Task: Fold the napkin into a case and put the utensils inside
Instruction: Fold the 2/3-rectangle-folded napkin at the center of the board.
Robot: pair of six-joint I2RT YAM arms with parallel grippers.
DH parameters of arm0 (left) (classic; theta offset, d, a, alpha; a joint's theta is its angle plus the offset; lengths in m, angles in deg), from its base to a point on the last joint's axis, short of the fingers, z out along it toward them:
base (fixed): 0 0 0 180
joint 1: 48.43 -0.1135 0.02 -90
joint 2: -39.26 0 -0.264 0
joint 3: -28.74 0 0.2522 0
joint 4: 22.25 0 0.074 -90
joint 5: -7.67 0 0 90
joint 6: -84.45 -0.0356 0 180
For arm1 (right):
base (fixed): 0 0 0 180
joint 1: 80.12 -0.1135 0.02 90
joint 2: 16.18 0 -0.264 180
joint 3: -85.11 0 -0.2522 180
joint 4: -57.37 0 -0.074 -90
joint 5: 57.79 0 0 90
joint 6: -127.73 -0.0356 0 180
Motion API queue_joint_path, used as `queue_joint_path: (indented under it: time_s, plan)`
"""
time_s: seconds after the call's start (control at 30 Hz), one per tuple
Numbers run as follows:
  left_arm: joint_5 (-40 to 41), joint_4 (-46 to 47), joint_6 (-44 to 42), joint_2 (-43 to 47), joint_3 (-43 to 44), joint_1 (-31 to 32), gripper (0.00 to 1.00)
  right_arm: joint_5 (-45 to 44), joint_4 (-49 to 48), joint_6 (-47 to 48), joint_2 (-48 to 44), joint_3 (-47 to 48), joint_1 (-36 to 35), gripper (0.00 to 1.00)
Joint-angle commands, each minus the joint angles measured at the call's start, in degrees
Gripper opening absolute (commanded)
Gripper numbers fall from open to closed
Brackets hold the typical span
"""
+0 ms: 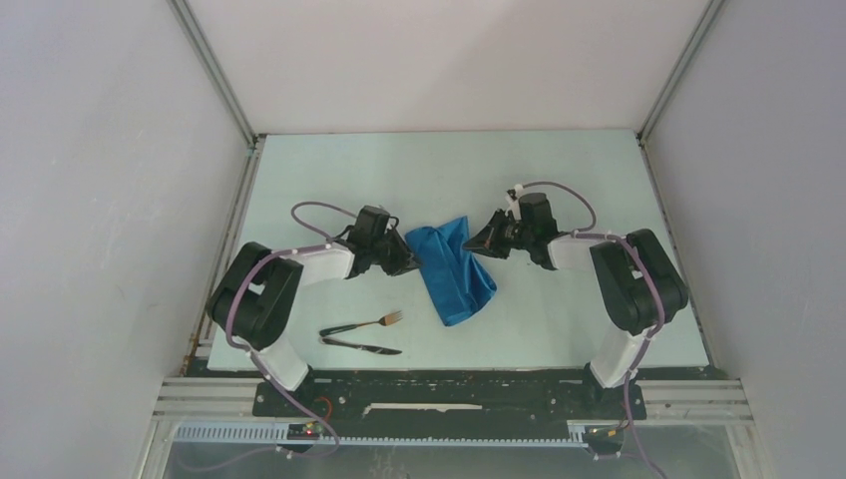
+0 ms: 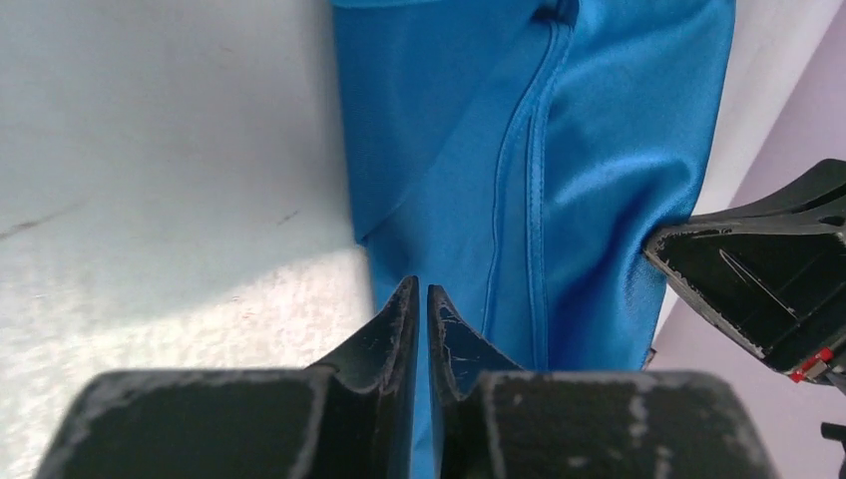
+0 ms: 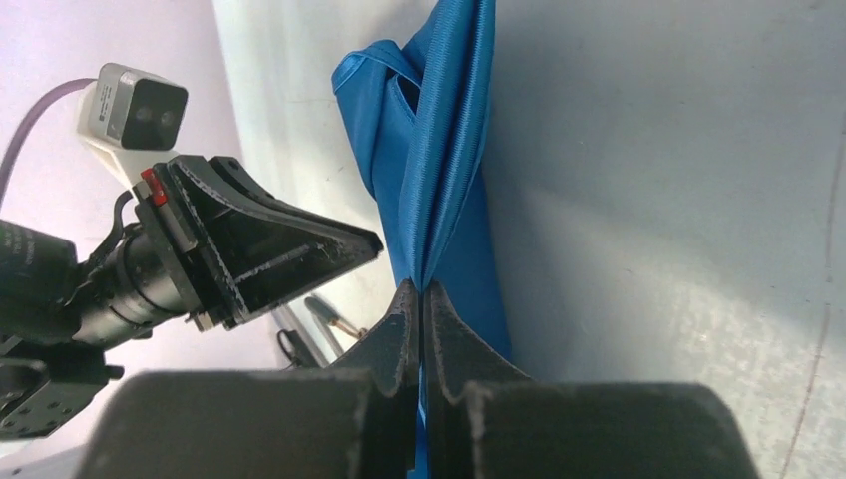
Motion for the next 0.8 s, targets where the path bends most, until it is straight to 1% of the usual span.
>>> queue_joint_path:
  time_s: [0.0,0.07,0.17,0.3,0.53,0.67,0.77]
  plan:
    - [-3.3,7.2,4.0,-2.3,-0.2,1.6,0.12,-9.7,10.8,6.2,-4.6,5.1,-4.1,0.0]
    - [-2.9,8.0,4.2,-3.9,-0.7,1.8,0.11,-14.7,15.5,7.8,-5.4,7.3,-6.4,0.0]
    - [-2.8,8.6,4.5,-5.7,-1.0,1.9,0.1,-20.4,19.9,9.4,-5.7,10.0,-9.9,0.0]
    - [-2.3,9.2,4.2,-7.0,-1.1,1.8,0.1,-24.3,22.9,8.9,-4.8,12.0,-13.4,0.0]
    - [-2.4,9.5,3.9,-8.9,-0.8,1.8,0.09,-29.6,21.4,10.5,-2.4,12.9,-19.2,0.0]
    - [-2.1,9.9,3.7,-9.2,-1.1,1.7,0.09,-34.6,17.6,14.4,-1.5,12.9,-22.8,0.0]
    - [-2.2,10.1,3.7,-9.7,-1.2,1.7,0.09,-39.4,15.6,14.5,-0.7,13.2,-24.8,0.0]
